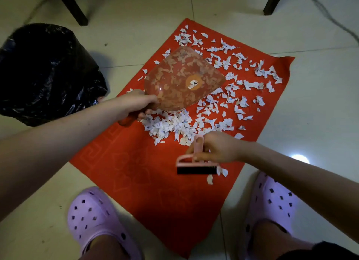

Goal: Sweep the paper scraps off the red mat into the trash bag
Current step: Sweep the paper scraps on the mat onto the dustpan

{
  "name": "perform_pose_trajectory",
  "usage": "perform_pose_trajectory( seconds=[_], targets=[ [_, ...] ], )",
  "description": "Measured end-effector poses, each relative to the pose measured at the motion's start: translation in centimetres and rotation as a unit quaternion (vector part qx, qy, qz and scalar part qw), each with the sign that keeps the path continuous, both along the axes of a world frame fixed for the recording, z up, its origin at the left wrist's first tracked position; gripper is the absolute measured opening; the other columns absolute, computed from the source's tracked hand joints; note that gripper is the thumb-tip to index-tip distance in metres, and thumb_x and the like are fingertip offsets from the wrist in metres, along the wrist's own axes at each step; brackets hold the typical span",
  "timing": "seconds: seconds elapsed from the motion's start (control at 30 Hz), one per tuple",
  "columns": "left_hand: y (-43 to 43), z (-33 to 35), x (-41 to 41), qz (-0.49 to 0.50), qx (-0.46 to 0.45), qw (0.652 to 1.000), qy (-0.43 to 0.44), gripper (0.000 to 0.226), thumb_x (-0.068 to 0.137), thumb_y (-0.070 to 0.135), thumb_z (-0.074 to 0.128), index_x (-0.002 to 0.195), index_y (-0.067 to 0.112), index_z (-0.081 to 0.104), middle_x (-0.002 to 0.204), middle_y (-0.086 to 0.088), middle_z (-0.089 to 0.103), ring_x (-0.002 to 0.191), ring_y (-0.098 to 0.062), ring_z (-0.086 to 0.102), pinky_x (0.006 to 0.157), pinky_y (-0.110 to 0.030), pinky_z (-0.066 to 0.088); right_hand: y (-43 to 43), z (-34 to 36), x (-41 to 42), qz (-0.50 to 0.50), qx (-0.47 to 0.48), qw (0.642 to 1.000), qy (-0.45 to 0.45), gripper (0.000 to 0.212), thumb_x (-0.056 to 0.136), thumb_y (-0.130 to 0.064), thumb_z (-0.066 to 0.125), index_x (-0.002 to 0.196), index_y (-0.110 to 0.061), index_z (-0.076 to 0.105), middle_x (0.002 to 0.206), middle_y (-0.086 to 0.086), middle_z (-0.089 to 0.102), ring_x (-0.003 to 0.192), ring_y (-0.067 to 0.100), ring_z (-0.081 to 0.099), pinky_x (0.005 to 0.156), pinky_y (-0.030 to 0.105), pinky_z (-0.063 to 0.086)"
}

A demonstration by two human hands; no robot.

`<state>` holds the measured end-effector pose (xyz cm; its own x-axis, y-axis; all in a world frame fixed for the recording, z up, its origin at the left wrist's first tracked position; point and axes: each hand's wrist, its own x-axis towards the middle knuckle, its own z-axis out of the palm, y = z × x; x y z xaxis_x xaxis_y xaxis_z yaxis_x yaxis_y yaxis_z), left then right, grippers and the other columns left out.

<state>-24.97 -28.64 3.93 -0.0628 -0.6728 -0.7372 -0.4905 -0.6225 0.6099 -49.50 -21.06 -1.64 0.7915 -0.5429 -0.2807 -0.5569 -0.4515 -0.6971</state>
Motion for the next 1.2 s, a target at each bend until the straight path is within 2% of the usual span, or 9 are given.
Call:
perform_pose_trajectory(
  seconds=[0.1, 0.23, 0.33, 0.47, 0.7, 0.83, 0.93, 1.03, 1.2],
  targets=[
    [-0.1, 0.0, 0.1, 0.000, 0.000, 1.000, -0.004, 0.015, 0.092, 0.020, 0.054, 0.096, 0.006, 0.055, 0.044, 0.000, 0.044, 0.034, -0.012, 0.032, 0.036, -0.018, 0.029, -1.0, 0.5, -0.6, -0.097, -0.104, 0.988, -0.059, 0.038, 0.087, -0.055, 0.041, 0.114, -0.037, 0.062, 0.088, 0.002, 0.074, 0.069, 0.016, 0.068, 0.059, 0.038, 0.055],
    [-0.2, 0.0, 0.2, 0.004, -0.002, 1.000, -0.004, 0.016, 0.092, 0.020, 0.053, 0.096, 0.005, 0.056, 0.046, -0.001, 0.044, 0.035, -0.013, 0.032, 0.036, -0.018, 0.030, -1.5, 2.0, -0.7, -0.157, -0.103, 0.967, -0.170, 0.020, 0.089, -0.039, 0.056, 0.110, -0.038, 0.056, 0.101, 0.002, 0.074, 0.060, 0.006, 0.064, 0.051, 0.031, 0.051],
    [-0.2, 0.1, 0.1, 0.000, -0.005, 1.000, -0.006, 0.017, 0.092, 0.021, 0.053, 0.097, 0.005, 0.057, 0.046, -0.001, 0.044, 0.034, -0.013, 0.032, 0.038, -0.018, 0.030, -1.5, 2.6, -0.5, -0.090, -0.015, 0.987, -0.132, 0.017, 0.090, -0.028, 0.061, 0.106, -0.026, 0.068, 0.095, 0.000, 0.073, 0.067, 0.005, 0.062, 0.054, 0.015, 0.045],
    [-0.3, 0.2, 0.1, -0.008, -0.001, 1.000, -0.012, 0.017, 0.093, 0.022, 0.053, 0.096, 0.006, 0.057, 0.046, 0.001, 0.046, 0.035, -0.012, 0.033, 0.039, -0.019, 0.030, -0.9, 1.8, -0.2, 0.011, 0.089, 0.996, -0.029, 0.019, 0.090, -0.029, 0.058, 0.102, -0.022, 0.071, 0.087, -0.004, 0.071, 0.075, 0.008, 0.065, 0.069, 0.028, 0.052],
    [-0.2, 0.2, 0.1, -0.006, 0.005, 1.000, -0.008, 0.015, 0.093, 0.022, 0.053, 0.088, 0.008, 0.056, 0.043, 0.001, 0.045, 0.034, -0.012, 0.032, 0.037, -0.019, 0.030, -1.4, 0.5, -0.8, -0.043, -0.048, 0.998, 0.003, 0.036, 0.089, -0.047, 0.046, 0.115, -0.031, 0.065, 0.087, 0.003, 0.072, 0.070, 0.015, 0.064, 0.063, 0.041, 0.051],
    [-0.3, 0.2, 0.2, -0.003, 0.000, 1.000, -0.001, 0.015, 0.093, 0.021, 0.053, 0.088, 0.008, 0.056, 0.045, 0.000, 0.044, 0.035, -0.012, 0.032, 0.037, -0.019, 0.029, -1.4, 1.2, -0.9, -0.171, -0.118, 0.971, -0.120, 0.031, 0.090, -0.037, 0.053, 0.116, -0.025, 0.065, 0.103, 0.000, 0.073, 0.065, 0.006, 0.067, 0.053, 0.036, 0.054],
    [-0.5, 0.0, 0.3, 0.018, -0.014, 1.000, 0.003, 0.014, 0.092, 0.019, 0.053, 0.084, 0.008, 0.054, 0.046, -0.001, 0.043, 0.034, -0.013, 0.032, 0.036, -0.018, 0.029, -1.2, 1.5, -1.0, -0.263, -0.075, 0.945, -0.177, 0.034, 0.092, -0.030, 0.056, 0.125, -0.024, 0.058, 0.109, 0.001, 0.071, 0.076, 0.004, 0.069, 0.059, 0.037, 0.058],
    [-0.9, 0.1, 0.2, 0.036, -0.029, 0.999, 0.003, 0.016, 0.091, 0.021, 0.055, 0.080, 0.009, 0.054, 0.046, -0.001, 0.043, 0.033, -0.013, 0.032, 0.036, -0.018, 0.029, -0.8, 2.4, -1.2, -0.349, 0.021, 0.914, -0.208, 0.038, 0.094, -0.009, 0.052, 0.130, -0.023, 0.052, 0.086, 0.006, 0.072, 0.061, 0.014, 0.069, 0.053, 0.034, 0.057],
    [-1.2, 0.0, 0.2, 0.048, -0.042, 0.998, -0.003, 0.014, 0.091, 0.020, 0.054, 0.081, 0.010, 0.052, 0.045, 0.000, 0.044, 0.032, -0.012, 0.033, 0.035, -0.017, 0.028, -1.2, 4.5, -0.9, -0.423, 0.163, 0.877, -0.158, 0.033, 0.092, -0.002, 0.041, 0.117, -0.021, 0.053, 0.084, 0.020, 0.064, 0.065, 0.025, 0.071, 0.053, 0.035, 0.057]
  ],
)
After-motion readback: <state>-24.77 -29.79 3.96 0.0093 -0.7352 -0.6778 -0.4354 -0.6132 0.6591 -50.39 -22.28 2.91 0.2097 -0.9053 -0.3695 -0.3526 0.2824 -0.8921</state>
